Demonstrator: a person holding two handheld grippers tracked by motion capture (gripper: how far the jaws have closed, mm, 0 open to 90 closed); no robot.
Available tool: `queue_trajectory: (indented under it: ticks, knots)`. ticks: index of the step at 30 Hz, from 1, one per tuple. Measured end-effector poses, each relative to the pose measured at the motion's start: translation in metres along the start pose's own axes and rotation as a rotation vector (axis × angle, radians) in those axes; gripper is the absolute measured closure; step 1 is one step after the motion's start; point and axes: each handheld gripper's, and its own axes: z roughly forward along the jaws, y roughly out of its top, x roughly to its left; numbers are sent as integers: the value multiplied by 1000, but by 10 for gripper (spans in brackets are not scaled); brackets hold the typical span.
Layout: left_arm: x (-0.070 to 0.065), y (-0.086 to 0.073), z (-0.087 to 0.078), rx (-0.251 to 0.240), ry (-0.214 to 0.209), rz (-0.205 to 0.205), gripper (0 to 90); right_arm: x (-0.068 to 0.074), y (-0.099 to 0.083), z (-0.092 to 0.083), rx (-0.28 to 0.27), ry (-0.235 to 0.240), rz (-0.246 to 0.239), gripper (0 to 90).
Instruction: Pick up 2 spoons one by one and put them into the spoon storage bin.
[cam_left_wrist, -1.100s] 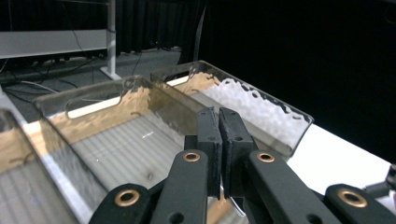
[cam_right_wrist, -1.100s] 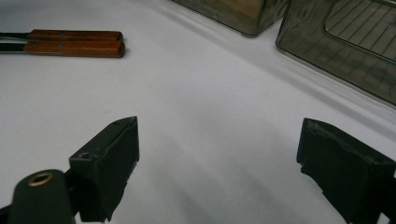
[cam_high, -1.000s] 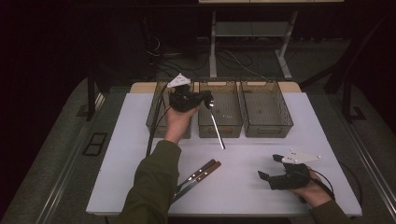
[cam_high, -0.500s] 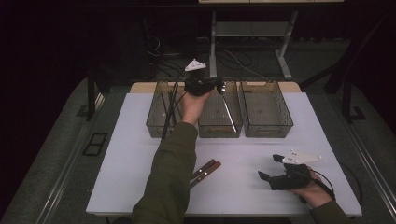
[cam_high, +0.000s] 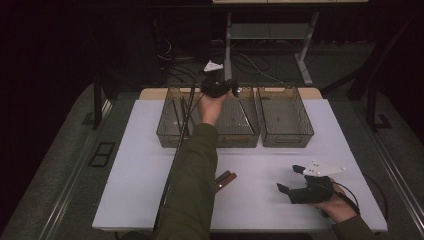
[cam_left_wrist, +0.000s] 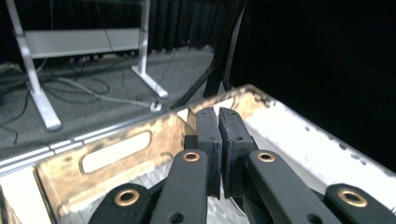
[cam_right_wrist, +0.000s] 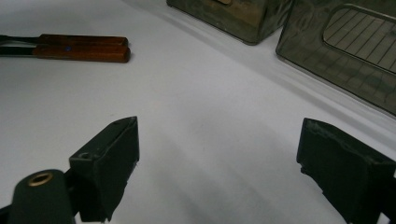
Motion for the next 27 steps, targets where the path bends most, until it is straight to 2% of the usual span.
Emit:
queue_trajectory:
  ticks: [4,9,13,14,15,16,18,24,27]
  knots:
    - [-8,-7,9,26,1,19,866,0,0,0,-1,0,-4,131]
    - [-13,-10,11,37,-2,29,719,0,0,-1,-4,-3,-8,131]
    - [-16,-11,10,54,-13,61,675,0,0,0,-2,-3,-11,132]
    - [-17,-12,8,59,-15,54,669,0,0,0,-2,-3,-11,132]
    - [-17,-12,7,64,-23,69,656,0,0,0,-1,-3,-11,131]
    - [-17,-13,6,66,-27,64,640,0,0,0,0,-4,-11,132]
    - [-18,-14,3,73,-33,80,624,0,0,0,2,-3,-13,131]
    - [-22,-17,-12,106,-42,119,506,0,0,1,5,-3,-18,131]
    - [-22,-20,-22,102,-44,121,458,0,0,1,4,-3,-25,132]
